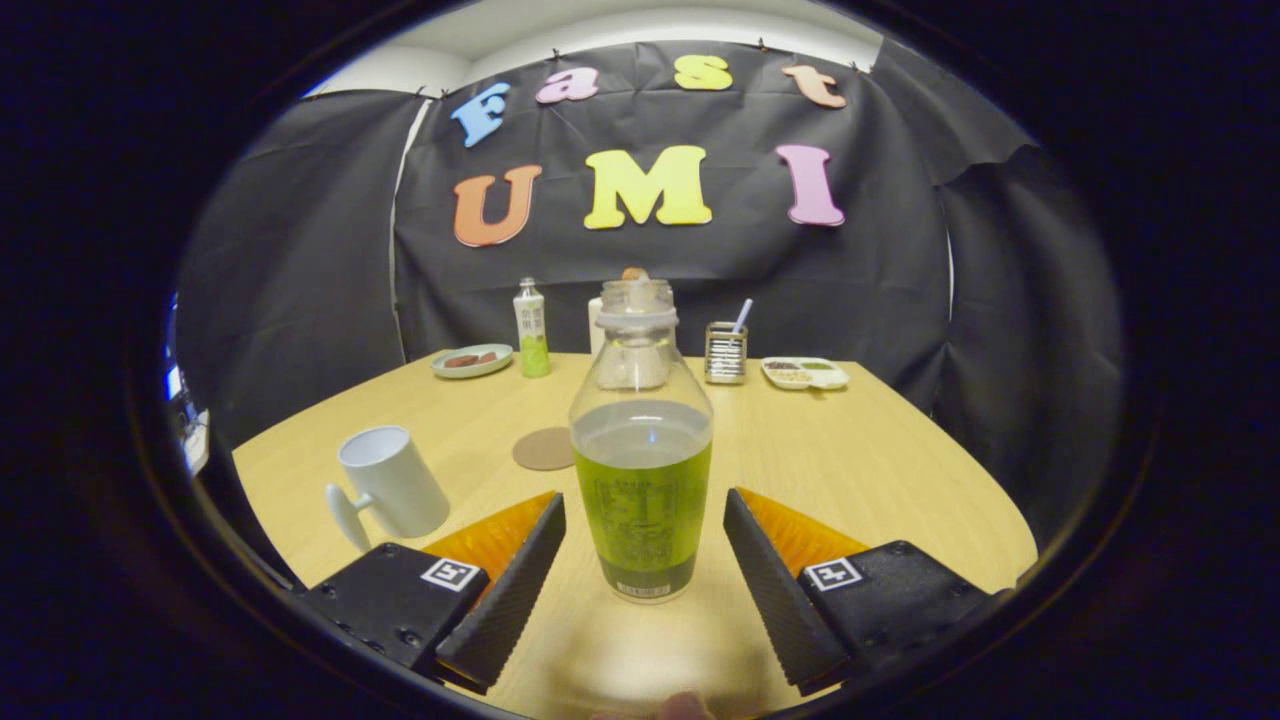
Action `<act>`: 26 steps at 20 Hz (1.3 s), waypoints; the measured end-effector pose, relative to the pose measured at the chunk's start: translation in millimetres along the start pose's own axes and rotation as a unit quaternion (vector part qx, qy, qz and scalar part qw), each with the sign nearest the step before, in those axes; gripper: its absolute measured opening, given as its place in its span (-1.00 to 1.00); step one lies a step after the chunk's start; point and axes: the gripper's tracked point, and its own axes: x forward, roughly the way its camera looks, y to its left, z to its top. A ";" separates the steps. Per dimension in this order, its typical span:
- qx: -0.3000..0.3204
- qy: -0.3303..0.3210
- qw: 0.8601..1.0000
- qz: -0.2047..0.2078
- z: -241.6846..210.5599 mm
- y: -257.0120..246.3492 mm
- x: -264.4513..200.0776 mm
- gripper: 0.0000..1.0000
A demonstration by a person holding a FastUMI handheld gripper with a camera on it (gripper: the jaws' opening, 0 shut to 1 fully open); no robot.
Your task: Take the bottle from table, then pour the juice into the cup, finally place the bottle on the coaster
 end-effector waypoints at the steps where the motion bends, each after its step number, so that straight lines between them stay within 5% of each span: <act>1: 0.004 0.008 1.000 0.003 -1.9 1.4 4.4 1.00; 7: 0.019 0.035 0.999 0.000 -6.2 -1.5 21.2 0.98; 15: 0.014 0.037 0.999 0.001 -6.7 0.7 20.5 0.63; 26: -0.113 0.013 0.993 0.011 26.9 30.1 4.2 0.53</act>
